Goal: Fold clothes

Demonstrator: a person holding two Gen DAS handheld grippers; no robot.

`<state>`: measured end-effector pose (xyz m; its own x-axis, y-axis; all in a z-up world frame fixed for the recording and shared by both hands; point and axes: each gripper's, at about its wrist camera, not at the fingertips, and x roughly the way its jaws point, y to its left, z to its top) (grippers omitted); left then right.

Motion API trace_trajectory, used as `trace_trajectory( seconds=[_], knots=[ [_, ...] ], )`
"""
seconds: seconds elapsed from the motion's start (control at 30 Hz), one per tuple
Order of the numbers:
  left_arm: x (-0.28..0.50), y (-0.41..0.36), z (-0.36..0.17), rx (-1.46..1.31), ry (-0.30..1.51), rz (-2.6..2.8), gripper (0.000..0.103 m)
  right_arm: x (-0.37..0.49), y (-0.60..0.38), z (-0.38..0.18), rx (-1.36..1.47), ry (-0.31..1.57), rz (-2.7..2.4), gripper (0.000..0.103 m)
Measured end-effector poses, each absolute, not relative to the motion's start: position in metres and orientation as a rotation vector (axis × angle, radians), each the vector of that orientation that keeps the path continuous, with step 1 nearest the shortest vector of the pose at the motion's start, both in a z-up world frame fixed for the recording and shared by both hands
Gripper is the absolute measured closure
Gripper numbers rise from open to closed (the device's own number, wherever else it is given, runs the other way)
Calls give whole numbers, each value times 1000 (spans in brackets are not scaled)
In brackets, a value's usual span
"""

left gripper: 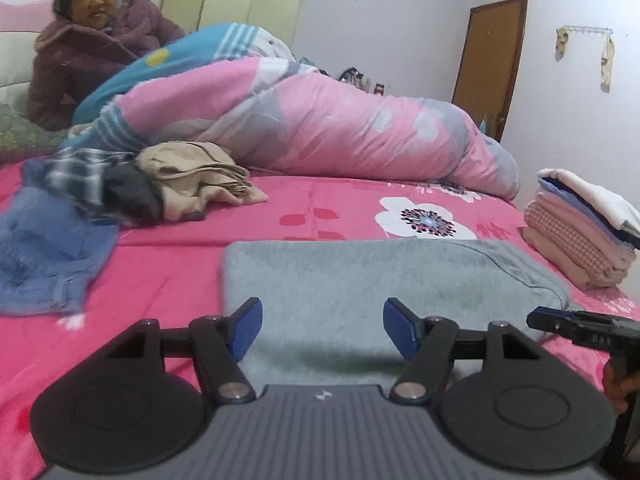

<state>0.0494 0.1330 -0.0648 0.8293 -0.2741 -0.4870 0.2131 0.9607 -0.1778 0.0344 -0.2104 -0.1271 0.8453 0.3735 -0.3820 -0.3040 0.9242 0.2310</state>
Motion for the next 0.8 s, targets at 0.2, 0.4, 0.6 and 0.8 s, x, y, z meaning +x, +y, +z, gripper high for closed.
trace_trajectory(
  seconds=[0.2, 0.4, 0.6, 0.8],
  knots=[
    [97, 78, -96, -62, 701, -247, 35, 54, -229, -125, 27, 388, 226, 70],
    [108, 50, -117, 74, 773, -172, 34, 59, -294, -153, 310, 465, 208, 103],
    [108, 47, -118, 80, 772, -142, 32, 79, -286, -110, 201, 393, 217, 98],
    [105, 46, -117, 79, 768, -139, 31, 195, -289, -115, -9, 597, 223, 102]
  ],
)
